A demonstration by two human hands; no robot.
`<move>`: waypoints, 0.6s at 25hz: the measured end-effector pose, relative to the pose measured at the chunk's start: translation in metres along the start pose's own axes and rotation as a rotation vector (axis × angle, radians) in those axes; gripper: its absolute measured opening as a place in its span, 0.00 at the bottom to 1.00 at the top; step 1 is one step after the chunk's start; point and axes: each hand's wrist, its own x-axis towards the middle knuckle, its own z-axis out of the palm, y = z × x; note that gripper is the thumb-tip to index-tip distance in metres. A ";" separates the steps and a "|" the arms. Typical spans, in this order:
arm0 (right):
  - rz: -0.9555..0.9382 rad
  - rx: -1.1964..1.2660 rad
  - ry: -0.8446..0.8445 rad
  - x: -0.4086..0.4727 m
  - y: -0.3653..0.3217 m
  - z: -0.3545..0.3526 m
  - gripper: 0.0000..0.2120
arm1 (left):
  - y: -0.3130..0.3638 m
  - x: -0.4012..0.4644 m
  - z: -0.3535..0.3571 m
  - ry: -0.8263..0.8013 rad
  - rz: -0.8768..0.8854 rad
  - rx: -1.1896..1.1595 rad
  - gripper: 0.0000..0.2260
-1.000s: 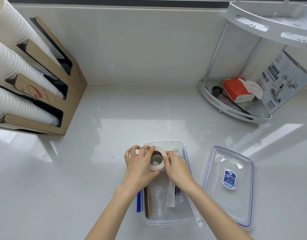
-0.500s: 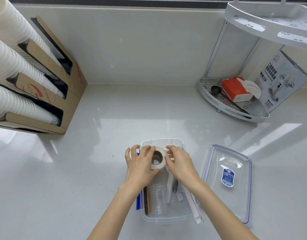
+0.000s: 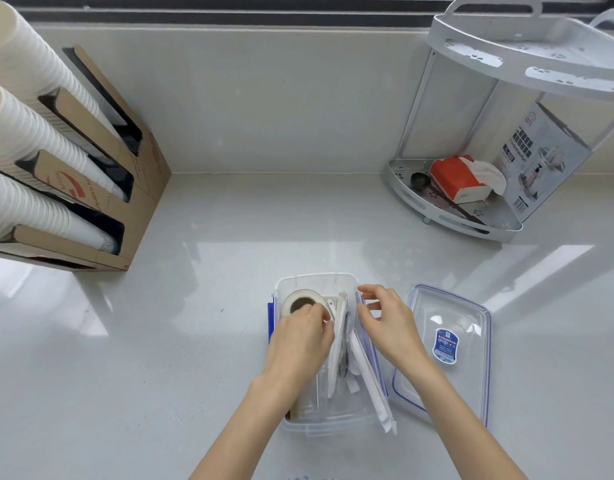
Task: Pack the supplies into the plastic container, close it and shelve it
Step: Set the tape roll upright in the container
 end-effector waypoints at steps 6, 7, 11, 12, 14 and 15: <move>0.158 0.027 -0.028 -0.004 0.013 0.003 0.15 | 0.019 -0.001 0.030 -0.235 0.018 0.279 0.16; 0.169 0.016 -0.028 -0.004 0.015 0.004 0.15 | 0.022 0.001 0.032 -0.262 0.001 0.287 0.16; 0.215 0.052 -0.038 -0.003 0.020 0.003 0.14 | 0.026 0.014 0.036 -0.355 -0.129 0.160 0.19; 0.226 0.080 -0.038 -0.003 0.021 0.002 0.13 | 0.026 0.018 0.036 -0.381 -0.166 0.096 0.20; 0.250 0.128 -0.051 -0.001 0.023 0.000 0.11 | 0.029 0.024 0.035 -0.429 -0.222 -0.062 0.21; 0.259 0.148 -0.065 0.000 0.023 -0.002 0.10 | 0.031 0.025 0.034 -0.445 -0.244 -0.145 0.20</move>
